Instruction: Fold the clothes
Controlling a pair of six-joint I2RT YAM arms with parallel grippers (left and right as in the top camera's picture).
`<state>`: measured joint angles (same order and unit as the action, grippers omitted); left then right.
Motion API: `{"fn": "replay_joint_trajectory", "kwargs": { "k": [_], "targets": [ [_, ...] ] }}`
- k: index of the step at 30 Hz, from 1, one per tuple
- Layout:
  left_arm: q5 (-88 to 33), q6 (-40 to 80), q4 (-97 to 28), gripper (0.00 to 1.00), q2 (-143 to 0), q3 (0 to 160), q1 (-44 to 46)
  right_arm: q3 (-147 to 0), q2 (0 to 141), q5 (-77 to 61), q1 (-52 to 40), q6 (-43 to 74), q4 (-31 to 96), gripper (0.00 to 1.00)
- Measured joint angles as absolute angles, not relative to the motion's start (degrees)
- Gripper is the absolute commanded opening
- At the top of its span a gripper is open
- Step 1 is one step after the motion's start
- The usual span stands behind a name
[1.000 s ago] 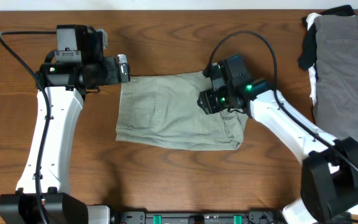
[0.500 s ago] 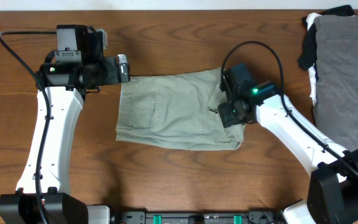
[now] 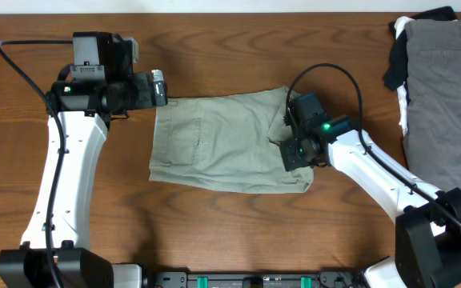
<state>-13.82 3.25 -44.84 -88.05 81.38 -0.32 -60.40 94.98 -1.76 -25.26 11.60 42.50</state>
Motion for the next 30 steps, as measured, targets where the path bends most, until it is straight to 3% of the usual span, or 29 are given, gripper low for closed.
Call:
{"fn": "replay_joint_trajectory", "kwargs": {
  "k": [21, 26, 30],
  "targets": [
    [-13.8, 3.2, -44.8, 0.98, -88.1, 81.4, -0.3, -55.2, 95.0, 1.5, -25.3, 16.8, 34.0, 0.68],
    [-13.8, 3.2, -44.8, 0.98, -88.1, 81.4, -0.3, -54.6, 95.0, -5.4, -25.3, 15.8, 30.8, 0.62],
    [-13.8, 3.2, -44.8, 0.98, -88.1, 81.4, -0.3, -54.6, 95.0, -14.8, -25.3, 12.7, 29.3, 0.63]
  ]
}}
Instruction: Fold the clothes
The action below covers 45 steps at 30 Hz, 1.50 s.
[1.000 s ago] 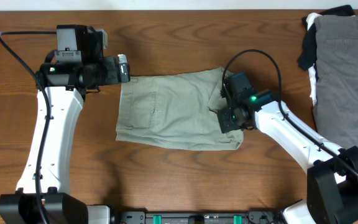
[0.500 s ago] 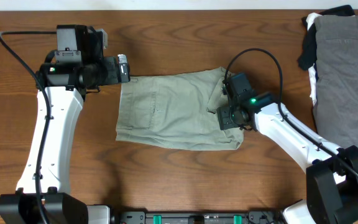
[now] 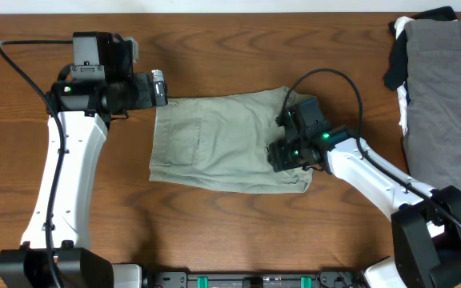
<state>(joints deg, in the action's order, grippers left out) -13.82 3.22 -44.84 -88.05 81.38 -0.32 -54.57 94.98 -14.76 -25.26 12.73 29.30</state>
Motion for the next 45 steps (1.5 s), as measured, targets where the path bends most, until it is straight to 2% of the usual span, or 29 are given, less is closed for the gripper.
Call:
{"fn": "replay_joint_trajectory", "kwargs": {
  "k": [11, 34, 40, 45],
  "targets": [
    [-13.8, 3.2, -44.8, 0.98, -88.1, 81.4, -0.3, -54.6, 95.0, -21.3, -25.3, 8.2, 33.2, 0.66],
    [-13.8, 3.2, -44.8, 0.98, -88.1, 81.4, -0.3, -54.6, 95.0, -8.9, -30.0, 6.9, 28.6, 0.67],
    [-13.8, 3.2, -44.8, 0.98, -88.1, 81.4, -0.3, -54.6, 95.0, -7.8, -30.0, 6.9, 28.5, 0.58],
    [-13.8, 3.2, -44.8, 0.98, -88.1, 81.4, -0.3, -54.6, 96.0, -6.8, -30.0, 7.0, 27.4, 0.57]
  ]
}}
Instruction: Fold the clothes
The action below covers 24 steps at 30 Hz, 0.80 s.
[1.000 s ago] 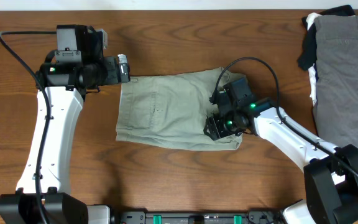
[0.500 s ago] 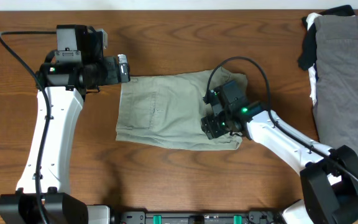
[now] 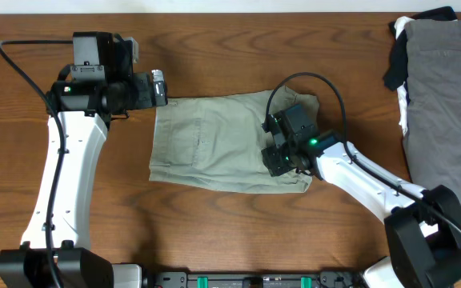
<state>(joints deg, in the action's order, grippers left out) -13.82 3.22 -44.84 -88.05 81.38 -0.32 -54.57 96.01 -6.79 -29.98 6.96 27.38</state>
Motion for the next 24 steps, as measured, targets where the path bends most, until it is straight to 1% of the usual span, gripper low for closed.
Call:
{"fn": "replay_joint_trajectory", "kwargs": {
  "k": [4, 6, 8, 11, 12, 18, 19, 20, 24],
  "targets": [
    [-13.8, 3.2, -44.8, 0.98, -88.1, 81.4, -0.3, -54.6, 97.1, -6.5, -30.0, 7.0, 27.1, 0.57],
    [-13.8, 3.2, -44.8, 0.98, -88.1, 81.4, -0.3, -54.6, 97.1, -6.4, -30.0, 7.0, 26.9, 0.54],
    [-13.8, 3.2, -44.8, 0.98, -88.1, 81.4, -0.3, -54.6, 97.1, -6.3, -30.0, 7.0, 26.7, 0.5],
    [-13.8, 3.2, -44.8, 0.98, -88.1, 81.4, -0.3, -54.6, 97.1, -5.8, -30.0, 7.1, 26.0, 0.4],
    [-13.8, 3.2, -44.8, 0.98, -88.1, 81.4, -0.3, -54.6, 97.1, -5.7, -30.0, 7.2, 25.8, 0.39],
    [-13.8, 3.2, -44.8, 0.98, -88.1, 81.4, -0.3, -54.6, 97.1, -5.2, -30.0, 7.4, 25.5, 0.39],
    [-13.8, 3.2, -44.8, 0.98, -88.1, 81.4, -0.3, -54.6, 97.1, -5.1, -30.0, 7.4, 25.5, 0.37],
    [-13.8, 3.2, -44.8, 0.98, -88.1, 81.4, -0.3, -54.6, 97.1, -5.1, -30.0, 7.4, 25.5, 0.36],
    [-13.8, 3.2, -44.8, 0.98, -88.1, 81.4, -0.3, -54.6, 97.1, -4.9, -30.0, 7.7, 25.3, 0.16]
  ]
}}
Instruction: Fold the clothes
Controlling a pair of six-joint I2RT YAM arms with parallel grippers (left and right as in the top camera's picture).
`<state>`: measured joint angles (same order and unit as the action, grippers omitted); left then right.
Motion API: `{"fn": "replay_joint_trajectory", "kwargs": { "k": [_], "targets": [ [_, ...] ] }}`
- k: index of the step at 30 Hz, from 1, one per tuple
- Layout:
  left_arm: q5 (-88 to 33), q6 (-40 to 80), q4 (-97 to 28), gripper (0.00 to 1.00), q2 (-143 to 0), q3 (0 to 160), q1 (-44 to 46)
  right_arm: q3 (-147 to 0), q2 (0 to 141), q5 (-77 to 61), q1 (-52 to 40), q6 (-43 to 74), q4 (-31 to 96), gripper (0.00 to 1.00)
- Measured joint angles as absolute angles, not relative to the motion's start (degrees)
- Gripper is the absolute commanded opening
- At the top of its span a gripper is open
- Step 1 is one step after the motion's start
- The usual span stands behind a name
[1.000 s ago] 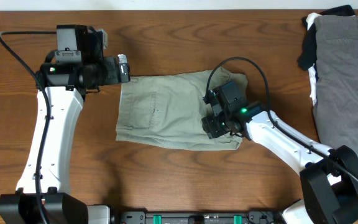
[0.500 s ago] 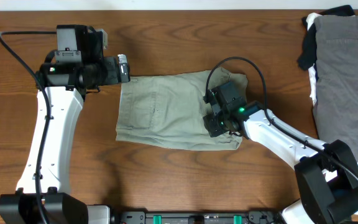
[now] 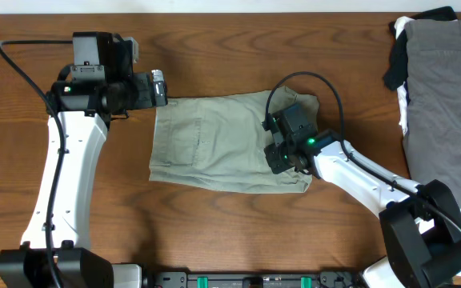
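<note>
A pair of khaki shorts [image 3: 214, 144] lies flat in the middle of the table, folded into a rough rectangle. My right gripper [image 3: 274, 158] is low over the right part of the shorts. Its wrist hides the fingers, so I cannot tell whether they hold cloth. A bit of khaki cloth [image 3: 309, 106] shows just behind that wrist. My left gripper [image 3: 160, 88] hovers at the top left corner of the shorts, fingers apart and holding nothing.
At the table's right edge lies a pile of other clothes [image 3: 442, 80]: grey cloth on top, with black and white pieces under it. The right arm's black cable [image 3: 310, 78] loops above the shorts.
The right gripper was first at the right edge of the shorts. It then stood further left over the cloth, and further left again at the last earlier moment, uncovering the top right of the shorts. The left arm stayed still throughout.
</note>
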<state>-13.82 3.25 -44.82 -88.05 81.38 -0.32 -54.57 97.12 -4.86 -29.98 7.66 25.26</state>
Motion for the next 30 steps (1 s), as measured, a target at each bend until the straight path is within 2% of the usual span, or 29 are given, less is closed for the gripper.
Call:
{"fn": "replay_joint_trajectory", "kwargs": {
  "k": [1, 3, 15, 25, 30],
  "targets": [
    [-13.8, 3.2, -44.8, 0.98, -88.1, 81.4, -0.3, -54.6, 97.1, -4.7, -30.0, 7.6, 25.2, 0.08],
    [-13.8, 3.2, -44.8, 0.98, -88.1, 81.4, -0.3, -54.6, 97.1, -4.4, -30.0, 7.9, 25.1, 0.01],
    [-13.8, 3.2, -44.8, 0.98, -88.1, 81.4, -0.3, -54.6, 95.8, 1.9, -29.9, 12.5, 27.7, 0.01],
    [-13.8, 3.2, -44.8, 0.98, -88.1, 81.4, -0.3, -54.6, 81.3, 11.2, -25.9, 21.8, 41.9, 0.01],
    [-13.8, 3.2, -44.8, 0.98, -88.1, 81.4, -0.3, -54.4, 80.1, 12.8, -21.2, 27.7, 48.2, 0.02]
  ]
}}
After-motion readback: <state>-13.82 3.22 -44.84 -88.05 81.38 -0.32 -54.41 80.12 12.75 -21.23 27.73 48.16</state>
